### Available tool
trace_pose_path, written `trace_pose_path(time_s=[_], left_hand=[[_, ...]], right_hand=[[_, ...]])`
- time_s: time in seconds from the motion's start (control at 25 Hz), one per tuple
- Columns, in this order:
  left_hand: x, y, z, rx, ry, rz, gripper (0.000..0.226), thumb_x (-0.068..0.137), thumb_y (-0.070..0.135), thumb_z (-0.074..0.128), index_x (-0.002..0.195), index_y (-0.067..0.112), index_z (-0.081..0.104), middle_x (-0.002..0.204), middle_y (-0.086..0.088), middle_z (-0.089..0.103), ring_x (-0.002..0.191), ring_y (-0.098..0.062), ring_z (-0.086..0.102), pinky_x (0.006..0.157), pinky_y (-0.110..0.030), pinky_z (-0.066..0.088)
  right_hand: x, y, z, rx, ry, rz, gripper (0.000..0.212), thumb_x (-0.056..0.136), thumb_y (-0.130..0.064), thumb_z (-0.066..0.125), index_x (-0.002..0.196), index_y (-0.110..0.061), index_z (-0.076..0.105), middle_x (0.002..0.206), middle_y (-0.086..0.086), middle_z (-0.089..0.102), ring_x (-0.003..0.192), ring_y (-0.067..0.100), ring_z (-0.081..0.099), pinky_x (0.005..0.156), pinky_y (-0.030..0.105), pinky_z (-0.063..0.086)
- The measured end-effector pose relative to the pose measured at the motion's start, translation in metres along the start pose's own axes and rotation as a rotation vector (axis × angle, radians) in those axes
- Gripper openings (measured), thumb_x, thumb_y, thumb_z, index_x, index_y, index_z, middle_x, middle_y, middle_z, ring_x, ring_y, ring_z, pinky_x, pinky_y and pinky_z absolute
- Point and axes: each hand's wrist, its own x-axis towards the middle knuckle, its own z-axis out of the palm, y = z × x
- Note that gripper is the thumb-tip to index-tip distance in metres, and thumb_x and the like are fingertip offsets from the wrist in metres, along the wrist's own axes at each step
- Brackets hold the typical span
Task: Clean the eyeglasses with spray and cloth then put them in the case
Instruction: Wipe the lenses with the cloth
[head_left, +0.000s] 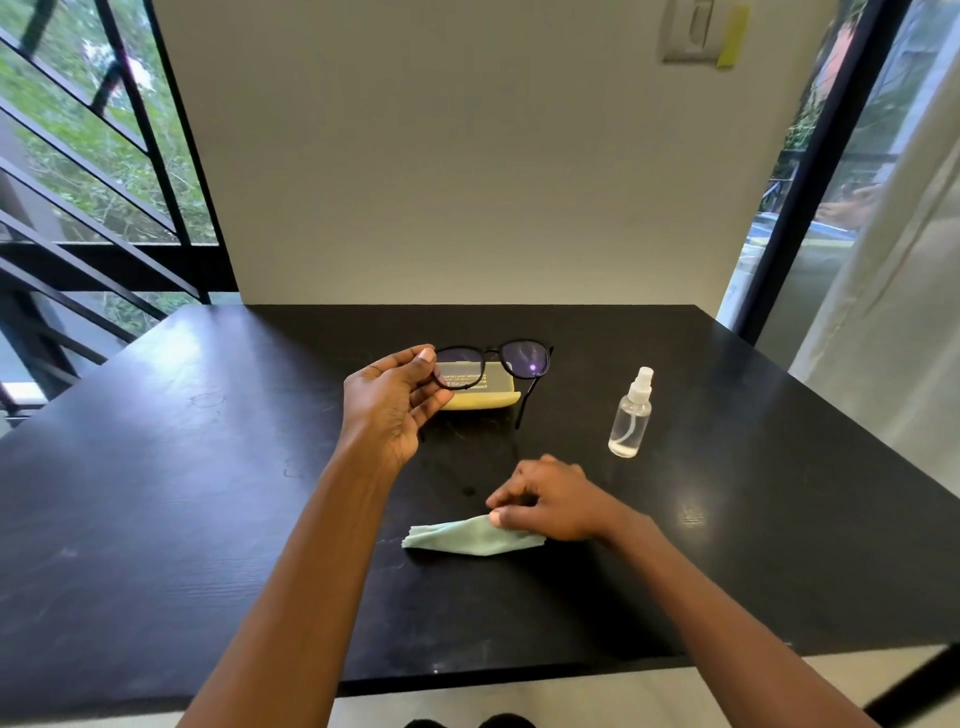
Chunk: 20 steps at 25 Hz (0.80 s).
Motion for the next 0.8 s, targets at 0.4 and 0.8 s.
trace_pose_path(time_s=[0.4,0.8], left_hand=[[-0.004,-0.003,0.001,0.009,-0.017,-0.01,0.007,0.084,0.008,0.062,0.089,0.005,0.066,0.073,-0.009,0.063,0.067,-0.017,0.062,0.06,-0.028,0.058],[-0.005,-0.01,0.006,-0.009,-0.014,-0.031,0.005,0.085,0.006,0.062,0.084,0.006,0.067,0.074,-0.011,0.067,0.062,-0.016,0.065,0.057,-0.027,0.058]], right_hand=[[-0.009,-0.019,-0.025,0.245,0.097,-0.044,0.007,0.085,-0.027,0.064,0.088,-0.024,0.07,0.083,-0.016,0.057,0.081,0.005,0.055,0.076,0.026,0.046],[0.005,-0.058,-0.081,1.01,0.769,0.029,0.011,0.089,-0.025,0.058,0.079,-0.023,0.063,0.075,-0.004,0.064,0.074,0.014,0.06,0.067,0.033,0.053]])
